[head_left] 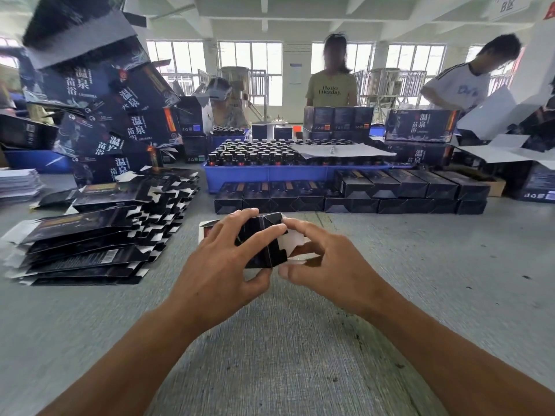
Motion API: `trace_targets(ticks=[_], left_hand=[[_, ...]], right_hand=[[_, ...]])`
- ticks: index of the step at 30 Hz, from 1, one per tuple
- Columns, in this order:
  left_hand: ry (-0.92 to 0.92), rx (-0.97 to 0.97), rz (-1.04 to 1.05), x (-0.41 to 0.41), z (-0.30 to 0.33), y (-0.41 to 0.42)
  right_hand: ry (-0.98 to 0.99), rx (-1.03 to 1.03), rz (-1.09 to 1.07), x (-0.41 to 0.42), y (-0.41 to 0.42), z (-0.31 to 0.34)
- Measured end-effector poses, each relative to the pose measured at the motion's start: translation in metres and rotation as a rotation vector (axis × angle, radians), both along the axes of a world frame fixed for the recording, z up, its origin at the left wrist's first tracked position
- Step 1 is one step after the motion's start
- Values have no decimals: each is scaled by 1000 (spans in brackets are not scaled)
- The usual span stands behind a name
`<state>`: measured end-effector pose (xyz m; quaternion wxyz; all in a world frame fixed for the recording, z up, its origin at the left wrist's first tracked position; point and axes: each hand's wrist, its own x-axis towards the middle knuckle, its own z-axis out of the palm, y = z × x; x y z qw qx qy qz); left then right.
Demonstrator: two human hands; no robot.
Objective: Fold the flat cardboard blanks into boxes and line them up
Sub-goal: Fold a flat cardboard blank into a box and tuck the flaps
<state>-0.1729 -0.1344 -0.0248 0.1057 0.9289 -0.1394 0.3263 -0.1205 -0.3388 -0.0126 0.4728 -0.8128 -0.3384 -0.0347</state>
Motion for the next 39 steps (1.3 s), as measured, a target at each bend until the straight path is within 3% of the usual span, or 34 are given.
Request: trace_targets(ticks=[6, 18, 24, 39], left_hand=[[-12, -4, -5, 0, -1, -2], [-11, -63, -22, -1, -3, -1], [-3, -89, -55, -3, 0, -6], [-22, -83, -43, -3, -4, -11]], right_hand=[[-164, -13, -137, -4, 6, 1], [-104, 14, -96, -3, 5, -2], [-64, 138, -108, 3, 1, -3], [-140, 197, -199, 0, 8, -4]])
